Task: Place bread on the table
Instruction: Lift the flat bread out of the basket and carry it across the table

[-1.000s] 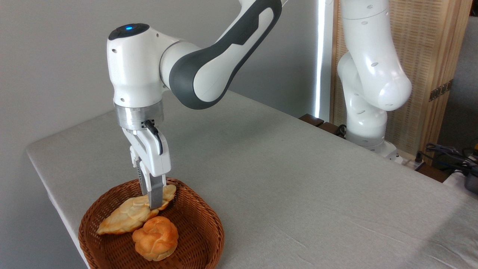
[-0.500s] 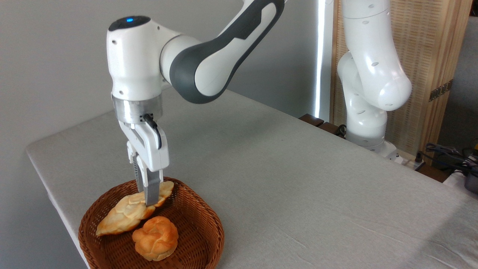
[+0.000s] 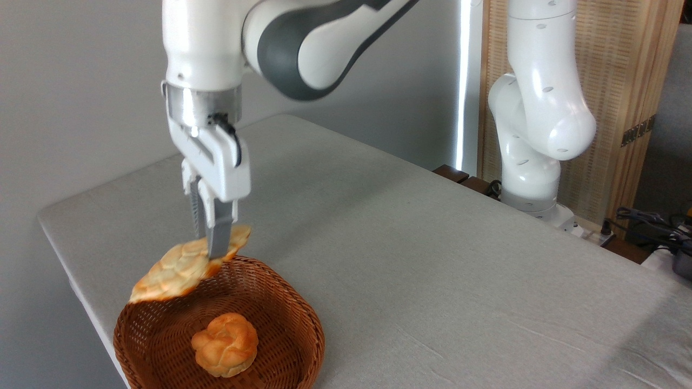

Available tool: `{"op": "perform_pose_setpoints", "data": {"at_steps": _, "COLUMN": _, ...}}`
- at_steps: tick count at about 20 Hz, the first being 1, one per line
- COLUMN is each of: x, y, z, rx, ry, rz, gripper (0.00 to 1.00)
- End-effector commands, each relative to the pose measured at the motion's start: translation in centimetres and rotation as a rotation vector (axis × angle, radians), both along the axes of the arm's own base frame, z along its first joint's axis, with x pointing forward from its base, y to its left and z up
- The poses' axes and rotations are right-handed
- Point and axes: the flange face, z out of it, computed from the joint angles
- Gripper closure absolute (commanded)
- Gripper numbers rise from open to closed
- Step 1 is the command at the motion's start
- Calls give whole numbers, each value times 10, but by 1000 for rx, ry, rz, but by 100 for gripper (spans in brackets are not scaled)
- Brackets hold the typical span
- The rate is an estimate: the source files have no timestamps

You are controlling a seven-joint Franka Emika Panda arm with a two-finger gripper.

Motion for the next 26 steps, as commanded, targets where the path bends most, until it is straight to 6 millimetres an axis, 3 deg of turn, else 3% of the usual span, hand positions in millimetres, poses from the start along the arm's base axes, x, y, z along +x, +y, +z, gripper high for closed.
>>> {"op": "perform_pose_setpoints", "data": {"at_steps": 1, "x": -34, "y": 8, "z": 25, "rx": -25, "ry": 117, "rz": 7, "gripper": 64}}
{"op": "perform_pose_setpoints", "data": {"at_steps": 9, "x": -67, "y": 12, "z": 27, "rx": -20, "ry": 304, "rz": 33, "gripper": 60}}
{"op": "perform_pose_setpoints", "data": {"at_steps": 12, "x": -88, "y": 13, "z": 31, "rx": -33, "ry": 330, "rz": 41, "gripper": 60}}
{"op": "perform_pose_setpoints", "data": {"at_steps": 16, "x": -114, "y": 12, "z": 19, "rx": -39, "ry": 366, "rz": 23, "gripper": 60}}
{"op": "perform_pose_setpoints", "data": {"at_steps": 19, "x": -122, "y": 13, "z": 10, "rx": -38, "ry": 389, "rz": 19, "gripper": 58}}
{"op": "perform_pose_setpoints", "data": {"at_steps": 20, "x": -122, "y": 11, "z": 6, "rx": -35, "ry": 395, "rz": 17, "gripper": 45}}
{"op": "perform_pose_setpoints", "data": {"at_steps": 21, "x": -120, "y": 10, "z": 3, "rx": -33, "ry": 398, "rz": 18, "gripper": 19}}
{"op": "perform_pose_setpoints", "data": {"at_steps": 22, "x": -119, "y": 10, "z": 1, "rx": -32, "ry": 399, "rz": 19, "gripper": 7}}
{"op": "perform_pose_setpoints", "data": {"at_steps": 23, "x": -115, "y": 8, "z": -6, "rx": -23, "ry": 407, "rz": 20, "gripper": 0}}
{"op": "perform_pose_setpoints", "data": {"at_steps": 26, "x": -106, "y": -9, "z": -28, "rx": 9, "ry": 421, "rz": 3, "gripper": 0}}
